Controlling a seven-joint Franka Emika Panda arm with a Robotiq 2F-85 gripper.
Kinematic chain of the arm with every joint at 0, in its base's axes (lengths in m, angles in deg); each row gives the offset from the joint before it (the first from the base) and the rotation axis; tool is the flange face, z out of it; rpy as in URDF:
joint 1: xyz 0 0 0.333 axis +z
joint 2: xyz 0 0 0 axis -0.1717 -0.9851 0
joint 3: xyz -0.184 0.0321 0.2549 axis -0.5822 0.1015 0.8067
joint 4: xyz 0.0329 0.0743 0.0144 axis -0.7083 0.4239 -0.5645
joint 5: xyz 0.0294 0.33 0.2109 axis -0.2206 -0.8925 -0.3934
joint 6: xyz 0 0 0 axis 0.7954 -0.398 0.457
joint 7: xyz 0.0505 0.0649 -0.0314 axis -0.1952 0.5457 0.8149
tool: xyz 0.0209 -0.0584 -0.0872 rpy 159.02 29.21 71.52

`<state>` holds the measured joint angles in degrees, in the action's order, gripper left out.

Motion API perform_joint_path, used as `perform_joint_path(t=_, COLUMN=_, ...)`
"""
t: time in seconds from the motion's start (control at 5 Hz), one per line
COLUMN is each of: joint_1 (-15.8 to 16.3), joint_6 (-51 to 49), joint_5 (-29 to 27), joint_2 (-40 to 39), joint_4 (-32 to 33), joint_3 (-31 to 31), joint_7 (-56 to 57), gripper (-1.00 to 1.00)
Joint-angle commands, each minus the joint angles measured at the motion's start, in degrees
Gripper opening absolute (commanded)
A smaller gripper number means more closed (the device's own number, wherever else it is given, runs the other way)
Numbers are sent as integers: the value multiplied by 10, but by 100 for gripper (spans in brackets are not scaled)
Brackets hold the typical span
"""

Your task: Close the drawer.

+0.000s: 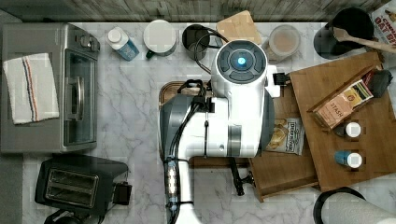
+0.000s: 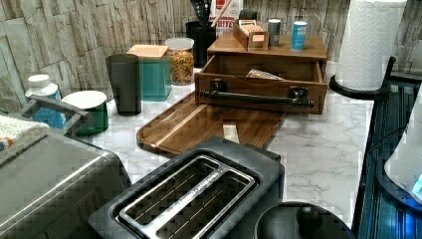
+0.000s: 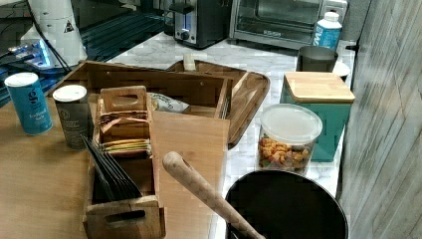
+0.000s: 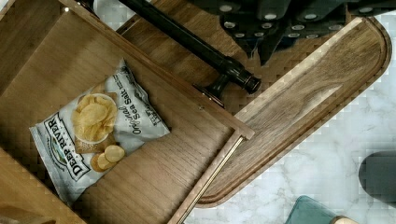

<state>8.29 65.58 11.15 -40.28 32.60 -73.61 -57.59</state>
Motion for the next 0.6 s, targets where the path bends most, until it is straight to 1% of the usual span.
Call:
perform_joint_path(t=0.2, joint_1=0, joint_6=0, joint_5=2, joint_2=0, joint_4=6, joint_3=0, joint_7=0, gripper=-100)
perform_joint_path(t=0.4, joint_1=0, joint_6=14, joint_5=-16, joint_2=20, joint_4=38, joint_3=7, joint_7=84, gripper=-100)
perform_joint_path(t=0.6, joint_1=17, joint_6=88, joint_5=-9, joint_2=78, joint_4=138, joint_3=23, joint_7=163, gripper=-100)
